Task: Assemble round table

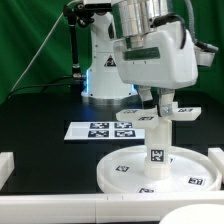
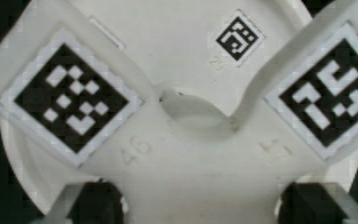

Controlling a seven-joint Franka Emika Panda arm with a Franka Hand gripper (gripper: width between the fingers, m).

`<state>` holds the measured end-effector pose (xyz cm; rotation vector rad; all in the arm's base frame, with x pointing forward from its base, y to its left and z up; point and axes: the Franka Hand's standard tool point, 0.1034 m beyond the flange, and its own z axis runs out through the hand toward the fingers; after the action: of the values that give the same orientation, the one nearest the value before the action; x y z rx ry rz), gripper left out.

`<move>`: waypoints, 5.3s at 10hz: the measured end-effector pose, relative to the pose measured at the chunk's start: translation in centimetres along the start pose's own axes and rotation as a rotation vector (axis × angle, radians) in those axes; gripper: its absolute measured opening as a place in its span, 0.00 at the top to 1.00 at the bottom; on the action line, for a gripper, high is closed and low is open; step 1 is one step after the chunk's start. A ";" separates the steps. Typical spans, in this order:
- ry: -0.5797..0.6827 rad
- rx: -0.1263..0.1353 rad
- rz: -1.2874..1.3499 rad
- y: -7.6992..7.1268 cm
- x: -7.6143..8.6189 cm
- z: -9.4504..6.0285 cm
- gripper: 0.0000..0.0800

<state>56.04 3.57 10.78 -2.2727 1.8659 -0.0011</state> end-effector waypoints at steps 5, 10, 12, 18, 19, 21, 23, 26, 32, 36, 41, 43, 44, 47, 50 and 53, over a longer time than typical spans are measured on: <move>0.003 0.020 0.479 -0.1 0.0 0.0 0.46; -0.007 0.018 0.683 -0.1 0.0 -0.1 0.46; -0.013 0.019 0.643 -0.2 -0.1 -0.2 0.40; -0.044 0.041 0.543 -1.1 -0.9 -2.4 0.19; -0.043 0.039 0.465 -1.0 -1.0 -2.4 0.19; -0.051 0.003 0.237 -0.8 -1.6 -2.4 0.19; -0.066 -0.028 -0.057 -1.3 -2.1 -2.7 0.19; -0.074 -0.049 -0.333 -1.6 -2.7 -2.8 0.19; -0.051 -0.110 -1.053 -1.9 -2.6 -2.7 0.19; -0.075 -0.128 -1.347 -2.2 -2.3 -2.3 0.19; -0.117 -0.153 -1.874 -2.3 -1.8 -1.9 0.19; -0.129 -0.149 -1.996 -2.3 -1.6 -1.9 0.19; -0.137 -0.157 -2.100 -2.2 -1.4 -1.9 0.19; -0.171 -0.176 -2.301 -1.9 -1.2 -1.6 0.19; -0.174 -0.181 -2.267 -1.2 -0.6 -1.0 0.19; -0.187 -0.188 -2.257 -0.7 0.2 -0.5 0.19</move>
Offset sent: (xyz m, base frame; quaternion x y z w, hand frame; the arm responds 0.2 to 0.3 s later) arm -0.0117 -0.0036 -0.0163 -0.0582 0.0083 0.2636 0.9628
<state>56.67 3.44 11.31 -2.7727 -1.3376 0.0436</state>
